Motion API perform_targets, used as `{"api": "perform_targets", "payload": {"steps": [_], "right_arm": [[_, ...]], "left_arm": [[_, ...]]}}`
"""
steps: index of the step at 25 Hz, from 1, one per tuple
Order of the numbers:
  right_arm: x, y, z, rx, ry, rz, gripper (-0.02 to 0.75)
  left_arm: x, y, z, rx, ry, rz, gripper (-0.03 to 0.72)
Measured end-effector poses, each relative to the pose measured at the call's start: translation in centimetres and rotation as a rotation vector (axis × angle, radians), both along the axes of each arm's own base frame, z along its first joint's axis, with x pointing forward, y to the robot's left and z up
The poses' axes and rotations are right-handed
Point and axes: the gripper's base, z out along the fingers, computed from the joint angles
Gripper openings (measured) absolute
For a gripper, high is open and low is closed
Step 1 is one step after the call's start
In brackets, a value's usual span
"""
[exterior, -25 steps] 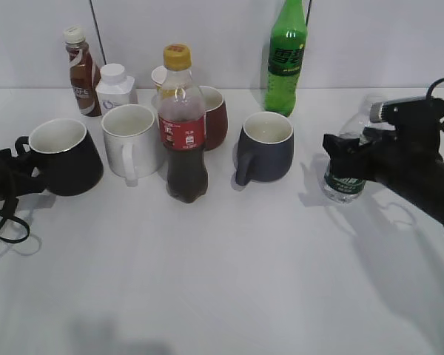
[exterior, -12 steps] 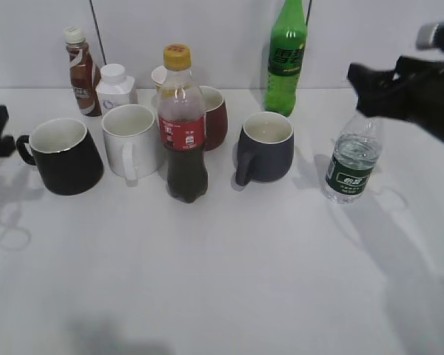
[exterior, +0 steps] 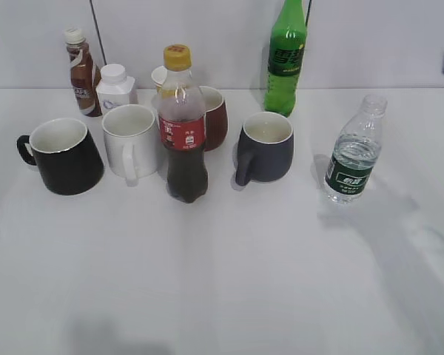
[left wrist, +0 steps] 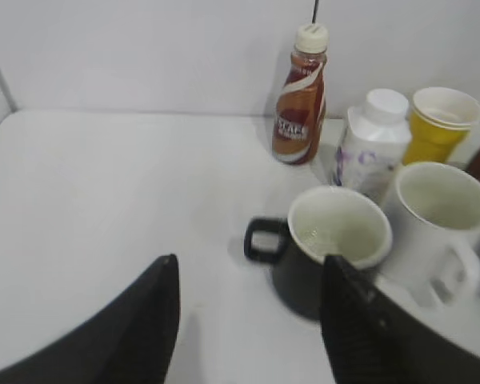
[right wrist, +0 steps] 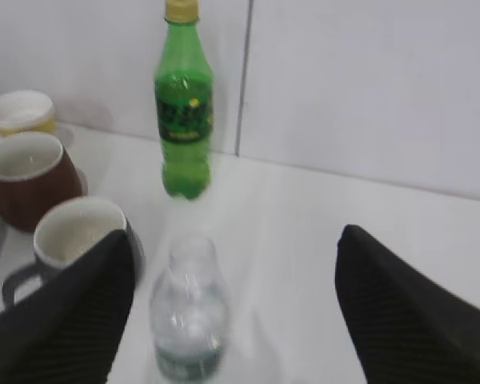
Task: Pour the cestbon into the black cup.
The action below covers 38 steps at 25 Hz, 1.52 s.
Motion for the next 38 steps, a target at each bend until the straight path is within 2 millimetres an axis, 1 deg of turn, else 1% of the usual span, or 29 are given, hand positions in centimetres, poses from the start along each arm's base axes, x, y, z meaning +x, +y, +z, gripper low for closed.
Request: {"api": "perform_targets", "payload": {"steps": [1,2,4,7,9,11,13,15,17,20,22,26,30,38], "right_arm": [[-1.2,-0.4,0.6,-0.007,0.016,-0.011,0.602],[-2.3,-0.7,1.0,-0.011,0.038,-0.022,0.602],[-5.0,-1.5,1.9,-0.024,0.068,-0.043,0.602],[-8.7,-2.6,1.9,-0.055,0.169,-0.078,0.601],[-11.1,-3.3,1.5,-0.076,0.253,-0.101,0.601],[-13.5,-4.0,1.1,-0.092,0.317,-0.119,0.599],[-15.5,-4.5,0.5,-0.115,0.39,-0.131,0.599],[-17.2,-4.9,0.1,-0.124,0.43,-0.137,0.597],[-18.5,-5.2,-0.4,-0.12,0.45,-0.135,0.597],[-19.5,-5.3,-0.8,-0.116,0.402,-0.124,0.597],[-19.9,-5.4,-0.8,-0.11,0.371,-0.12,0.596],[-19.3,-5.2,-1.0,-0.1,0.311,-0.109,0.594],[-19.1,-5.1,-1.1,-0.101,0.3,-0.102,0.591],[-19.1,-5.1,-1.0,-0.097,0.286,-0.1,0.591]], "left_arm": [[-2.0,0.0,1.1,-0.008,-0.036,0.003,0.439],[-3.2,0.1,1.6,-0.017,-0.024,0.005,0.439],[-5.8,0.0,2.7,-0.047,-0.019,0.005,0.439],[-9.3,0.0,4.4,-0.058,-0.009,-0.005,0.439],[-11.1,0.0,5.1,-0.063,-0.004,-0.012,0.439],[-12.4,-0.2,5.0,-0.077,0.04,-0.022,0.439],[-13.2,-0.2,4.2,-0.078,0.128,-0.028,0.438],[-13.8,-0.2,3.6,-0.075,0.201,-0.031,0.436],[-14.3,-0.2,3.3,-0.066,0.234,-0.033,0.425],[-14.3,-0.2,2.2,-0.041,0.24,-0.043,0.391],[-14.4,-0.2,1.9,-0.026,0.25,-0.053,0.368],[-14.3,-0.3,1.8,-0.016,0.246,-0.067,0.337],[-14.5,-0.3,1.8,-0.013,0.236,-0.069,0.316],[-14.6,-0.3,1.8,-0.012,0.229,-0.07,0.302]]}}
